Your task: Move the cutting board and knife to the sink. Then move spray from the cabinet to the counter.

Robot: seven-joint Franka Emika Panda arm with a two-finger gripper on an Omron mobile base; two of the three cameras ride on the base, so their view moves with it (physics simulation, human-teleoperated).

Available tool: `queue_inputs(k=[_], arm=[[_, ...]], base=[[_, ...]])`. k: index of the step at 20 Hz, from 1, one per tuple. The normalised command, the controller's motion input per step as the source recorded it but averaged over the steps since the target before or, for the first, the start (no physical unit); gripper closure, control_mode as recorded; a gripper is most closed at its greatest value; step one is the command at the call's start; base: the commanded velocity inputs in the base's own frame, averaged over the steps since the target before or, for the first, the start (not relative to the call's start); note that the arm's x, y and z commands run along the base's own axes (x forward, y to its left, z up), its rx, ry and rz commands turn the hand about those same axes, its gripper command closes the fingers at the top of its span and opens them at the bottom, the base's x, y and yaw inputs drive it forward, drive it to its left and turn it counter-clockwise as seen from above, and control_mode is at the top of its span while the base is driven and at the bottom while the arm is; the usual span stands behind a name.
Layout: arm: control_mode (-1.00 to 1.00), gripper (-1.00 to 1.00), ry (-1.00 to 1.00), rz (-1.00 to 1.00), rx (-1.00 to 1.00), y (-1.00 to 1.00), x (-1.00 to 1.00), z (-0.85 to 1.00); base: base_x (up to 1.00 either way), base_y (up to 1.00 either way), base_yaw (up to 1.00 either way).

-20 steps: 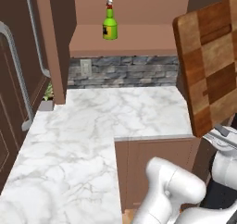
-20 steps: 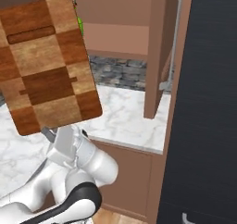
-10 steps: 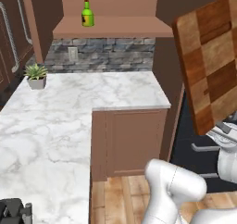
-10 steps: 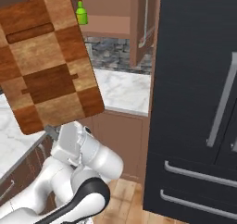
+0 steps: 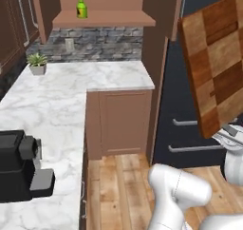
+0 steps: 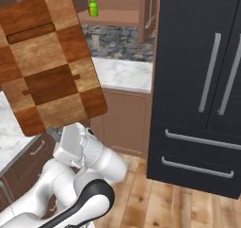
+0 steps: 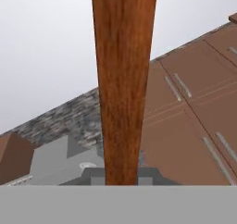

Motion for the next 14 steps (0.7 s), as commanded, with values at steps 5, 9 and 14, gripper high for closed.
queue_inputs(k=[5, 9, 14], arm=[[1.0, 1.0, 0.0, 0.0, 0.0, 0.0, 0.0, 0.0], [1.0, 1.0, 0.0, 0.0, 0.0, 0.0, 0.0, 0.0], [1.0, 1.0, 0.0, 0.0, 0.0, 0.0, 0.0, 0.0]], base=[[-1.0, 0.0, -0.09], [-0.63, 0.1, -0.56], [-0.13, 0.01, -0.96]])
